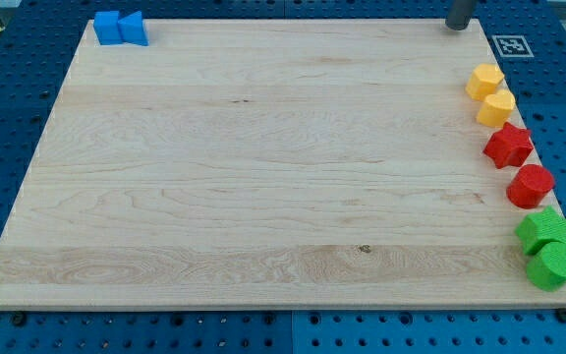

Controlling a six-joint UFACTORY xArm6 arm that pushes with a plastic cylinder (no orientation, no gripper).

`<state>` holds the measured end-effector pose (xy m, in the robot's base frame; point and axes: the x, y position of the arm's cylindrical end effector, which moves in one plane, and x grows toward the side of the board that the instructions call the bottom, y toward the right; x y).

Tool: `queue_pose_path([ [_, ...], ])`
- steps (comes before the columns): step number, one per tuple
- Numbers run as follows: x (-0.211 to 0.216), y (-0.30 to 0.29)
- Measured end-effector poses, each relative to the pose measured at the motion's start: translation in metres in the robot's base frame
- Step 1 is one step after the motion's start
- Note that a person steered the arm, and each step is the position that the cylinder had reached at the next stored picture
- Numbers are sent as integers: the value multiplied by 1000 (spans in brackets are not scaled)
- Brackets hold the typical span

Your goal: Move the yellow heart away from the yellow hexagon and red star

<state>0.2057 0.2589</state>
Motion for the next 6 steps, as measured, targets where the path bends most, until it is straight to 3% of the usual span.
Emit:
queue_pose_path([
  [2, 0, 7],
  [3, 1, 41],
  [6, 77, 86],
])
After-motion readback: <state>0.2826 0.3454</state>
